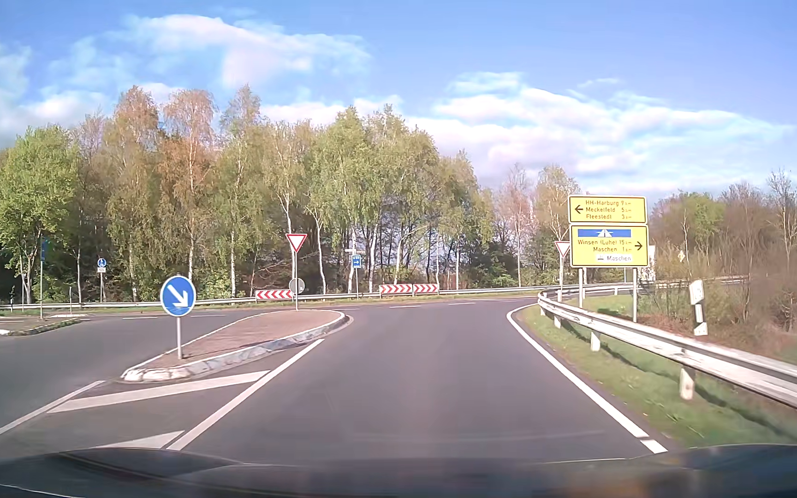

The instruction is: Follow the waypoints while adhering to traffic rules and regulations

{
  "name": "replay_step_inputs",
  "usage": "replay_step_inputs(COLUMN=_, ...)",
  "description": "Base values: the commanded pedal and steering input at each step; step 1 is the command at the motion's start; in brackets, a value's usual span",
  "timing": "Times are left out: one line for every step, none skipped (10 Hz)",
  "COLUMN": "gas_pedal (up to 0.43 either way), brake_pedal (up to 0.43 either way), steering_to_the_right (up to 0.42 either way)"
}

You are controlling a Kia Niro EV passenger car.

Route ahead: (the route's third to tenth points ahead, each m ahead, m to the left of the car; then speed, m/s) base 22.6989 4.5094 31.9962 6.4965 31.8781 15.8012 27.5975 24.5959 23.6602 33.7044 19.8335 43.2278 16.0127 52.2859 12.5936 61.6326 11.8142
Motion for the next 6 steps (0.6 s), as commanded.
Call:
replay_step_inputs(gas_pedal=0.000, brake_pedal=0.061, steering_to_the_right=0.009)
replay_step_inputs(gas_pedal=0.000, brake_pedal=0.073, steering_to_the_right=0.009)
replay_step_inputs(gas_pedal=0.000, brake_pedal=0.098, steering_to_the_right=0.009)
replay_step_inputs(gas_pedal=0.000, brake_pedal=0.122, steering_to_the_right=0.009)
replay_step_inputs(gas_pedal=0.000, brake_pedal=0.128, steering_to_the_right=0.009)
replay_step_inputs(gas_pedal=0.000, brake_pedal=0.122, steering_to_the_right=0.009)
